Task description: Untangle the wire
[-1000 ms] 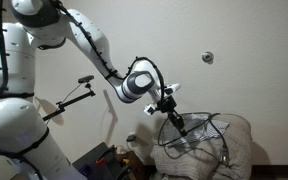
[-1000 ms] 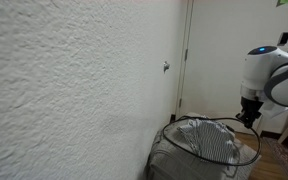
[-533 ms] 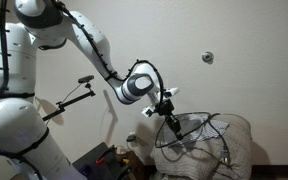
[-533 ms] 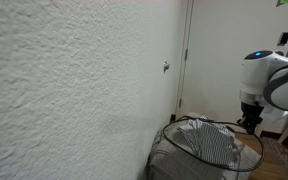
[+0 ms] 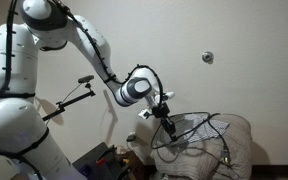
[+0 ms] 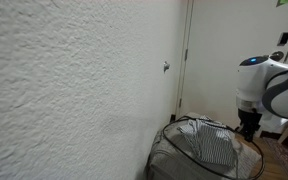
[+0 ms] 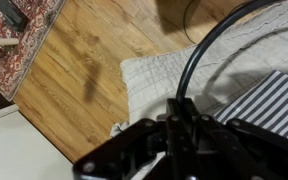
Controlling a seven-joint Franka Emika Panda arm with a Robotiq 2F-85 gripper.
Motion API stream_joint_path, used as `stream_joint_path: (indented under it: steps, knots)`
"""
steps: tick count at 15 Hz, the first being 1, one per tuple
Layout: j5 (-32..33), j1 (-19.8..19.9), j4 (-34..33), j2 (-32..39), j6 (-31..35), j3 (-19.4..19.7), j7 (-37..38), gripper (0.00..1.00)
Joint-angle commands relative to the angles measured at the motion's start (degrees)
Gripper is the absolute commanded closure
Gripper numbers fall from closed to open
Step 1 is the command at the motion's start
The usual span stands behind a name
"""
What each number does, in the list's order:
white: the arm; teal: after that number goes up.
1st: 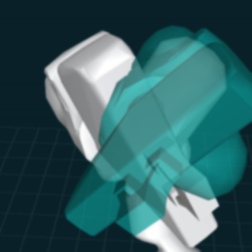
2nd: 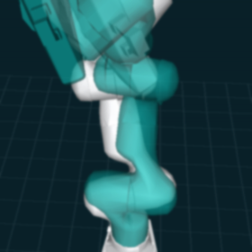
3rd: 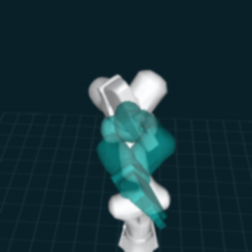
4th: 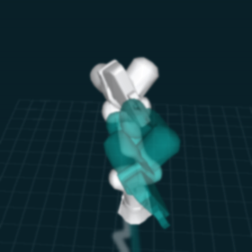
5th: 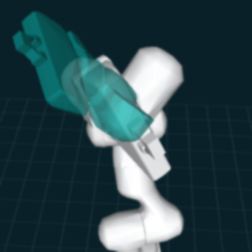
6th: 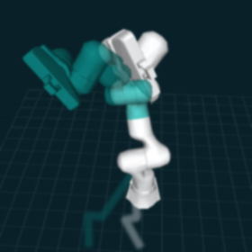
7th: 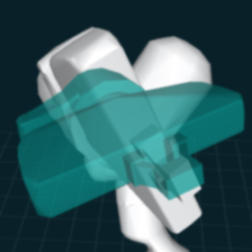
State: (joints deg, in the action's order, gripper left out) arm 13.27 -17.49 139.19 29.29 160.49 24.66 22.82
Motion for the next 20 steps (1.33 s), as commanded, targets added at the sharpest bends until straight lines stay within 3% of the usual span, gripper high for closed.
stream_joint_path:
  steps: [1, 8, 10, 14, 18, 20]
  knots:
    - [1.2, -0.2, 1.0, -1.1, -1.5, -1.9, 0.4, 0.98]
    - [0.4, 0.4, -0.1, 0.6, -1.7, -4.7, -0.3, 0.98]
    - [0.4, 1.0, -0.7, 1.6, -2.3, -4.7, -0.7, 0.64]
    - [1.2, 0.9, -0.1, 2.0, -2.7, -3.5, -0.7, 0.35]
    - [3.9, -1.0, 1.8, 0.1, -1.8, 0.1, 0.4, 0.05]
    - [6.0, -1.8, 2.5, -1.0, -1.0, 2.6, 1.1, 0.00]
